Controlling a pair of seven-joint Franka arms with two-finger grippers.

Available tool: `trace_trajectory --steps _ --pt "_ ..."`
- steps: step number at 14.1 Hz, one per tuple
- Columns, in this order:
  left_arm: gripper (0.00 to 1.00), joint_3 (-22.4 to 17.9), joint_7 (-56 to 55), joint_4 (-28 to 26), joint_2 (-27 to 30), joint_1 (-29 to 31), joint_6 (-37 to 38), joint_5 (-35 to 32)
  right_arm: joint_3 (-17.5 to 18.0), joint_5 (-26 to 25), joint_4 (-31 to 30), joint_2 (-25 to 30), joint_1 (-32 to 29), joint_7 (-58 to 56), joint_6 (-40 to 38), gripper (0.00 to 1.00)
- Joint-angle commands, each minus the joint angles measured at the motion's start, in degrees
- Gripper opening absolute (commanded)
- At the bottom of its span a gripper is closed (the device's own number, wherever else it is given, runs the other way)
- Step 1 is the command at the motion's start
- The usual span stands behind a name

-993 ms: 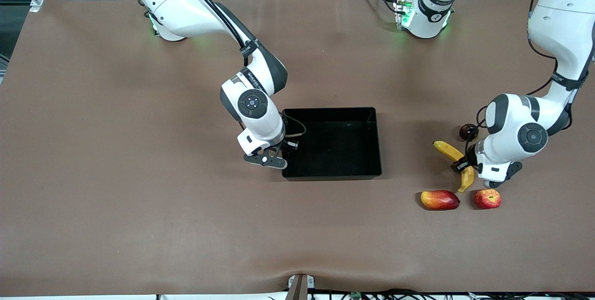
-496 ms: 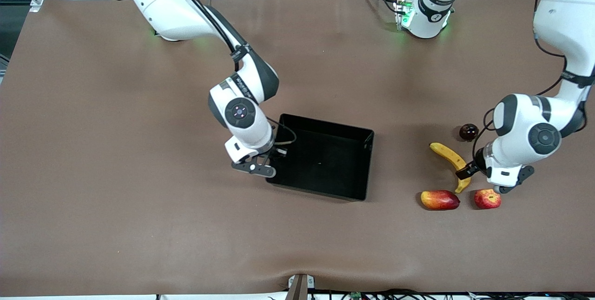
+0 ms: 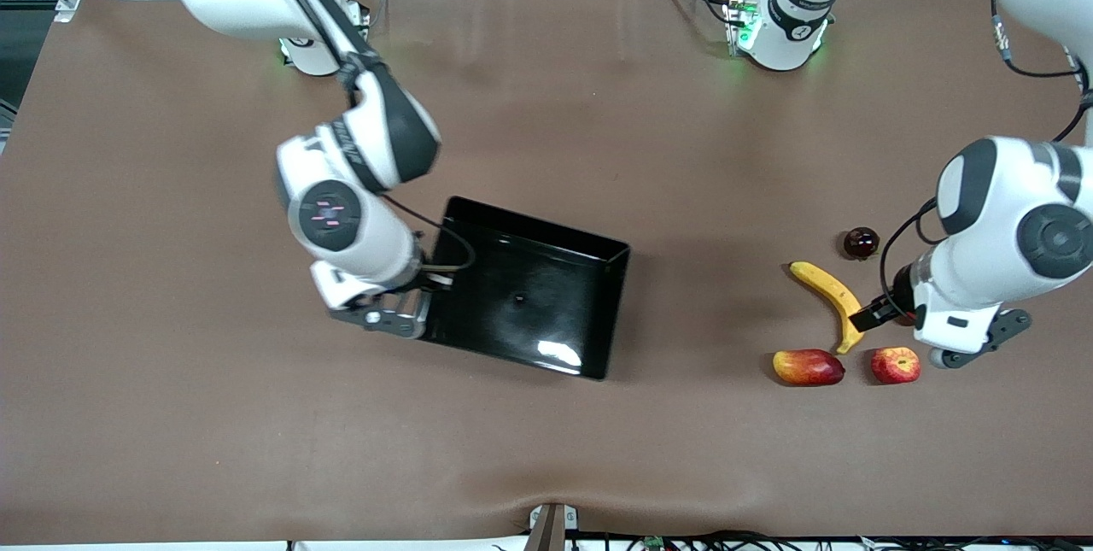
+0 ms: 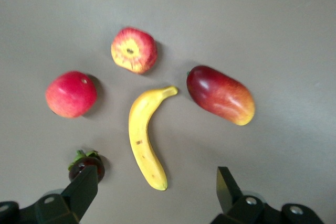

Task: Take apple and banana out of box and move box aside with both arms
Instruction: 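Drag the tray with the right gripper while the left gripper releases banana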

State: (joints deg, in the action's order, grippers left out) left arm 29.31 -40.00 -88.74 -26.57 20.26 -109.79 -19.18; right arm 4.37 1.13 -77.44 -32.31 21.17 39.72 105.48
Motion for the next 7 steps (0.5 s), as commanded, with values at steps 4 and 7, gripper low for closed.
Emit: trace_trajectory --steps 4,7 --pt "1.00 0.7 4.5 4.7 6.8 0.7 6.0 -0.3 1.1 1.5 -11.1 11.4 -14.4 -16.0 -4.2 0.00" --pt "1.00 0.5 11.8 5.7 11.3 1.0 7.2 0.6 0.9 1.6 -14.3 13.2 -20.2 -23.3 -5.5 0.00"
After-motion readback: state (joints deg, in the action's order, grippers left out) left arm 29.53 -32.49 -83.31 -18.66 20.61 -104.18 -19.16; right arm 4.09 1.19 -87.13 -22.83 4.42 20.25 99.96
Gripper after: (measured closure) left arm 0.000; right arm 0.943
